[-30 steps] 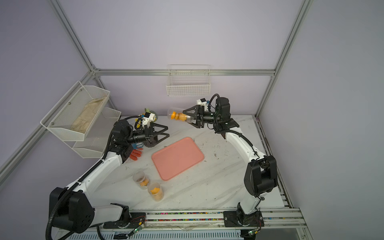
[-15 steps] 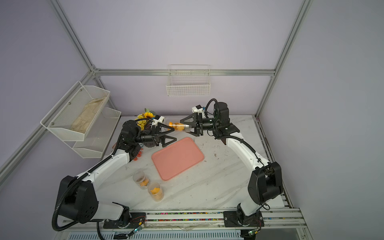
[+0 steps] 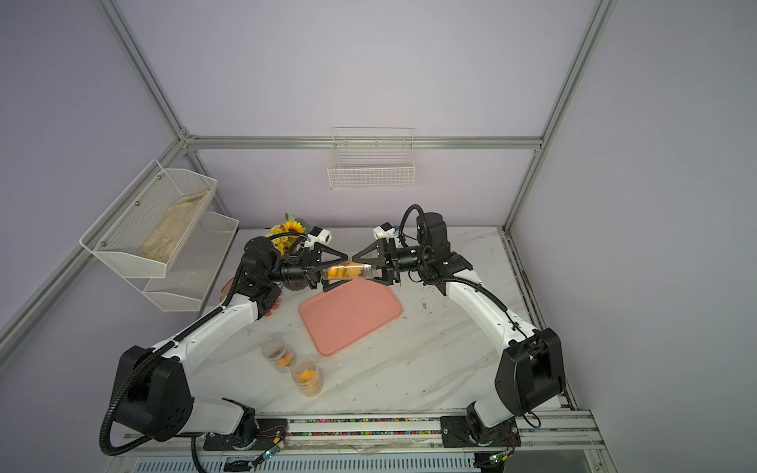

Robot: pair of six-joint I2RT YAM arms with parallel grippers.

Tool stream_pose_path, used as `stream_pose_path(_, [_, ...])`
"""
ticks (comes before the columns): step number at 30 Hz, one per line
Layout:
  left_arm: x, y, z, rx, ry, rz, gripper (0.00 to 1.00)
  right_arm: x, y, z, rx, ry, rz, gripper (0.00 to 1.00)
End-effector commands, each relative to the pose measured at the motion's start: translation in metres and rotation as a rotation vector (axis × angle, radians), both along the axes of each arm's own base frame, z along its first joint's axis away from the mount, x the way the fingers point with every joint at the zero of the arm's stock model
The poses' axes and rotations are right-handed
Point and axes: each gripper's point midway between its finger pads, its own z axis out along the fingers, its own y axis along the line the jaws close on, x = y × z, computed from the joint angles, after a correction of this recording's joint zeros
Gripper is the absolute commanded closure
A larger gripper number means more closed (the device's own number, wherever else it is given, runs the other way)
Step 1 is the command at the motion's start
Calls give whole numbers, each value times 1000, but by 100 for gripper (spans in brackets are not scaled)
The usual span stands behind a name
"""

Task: Pour the cookies out of the jar
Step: Pick up the jar from the center of the board.

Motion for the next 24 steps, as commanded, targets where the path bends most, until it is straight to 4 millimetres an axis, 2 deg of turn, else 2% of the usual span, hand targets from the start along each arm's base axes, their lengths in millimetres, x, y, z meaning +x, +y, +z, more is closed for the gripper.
stream_pose_path(1, [-12,3,54,-50,-146,-22,0,-19,-4,9,18,-40,42,43])
stream_pose_path(13, [-24,7,61,-66,-145,-22,1,-17,-8,4,12,-50,27,44])
stream_pose_path(19, [-29,8,57,-65,-136,-24,7,-10,-8,0,4,-46,9,44])
stream_pose_path(24, [-31,9,56,-65,-134,-25,15,-6,-12,0,1,-49,-12,44])
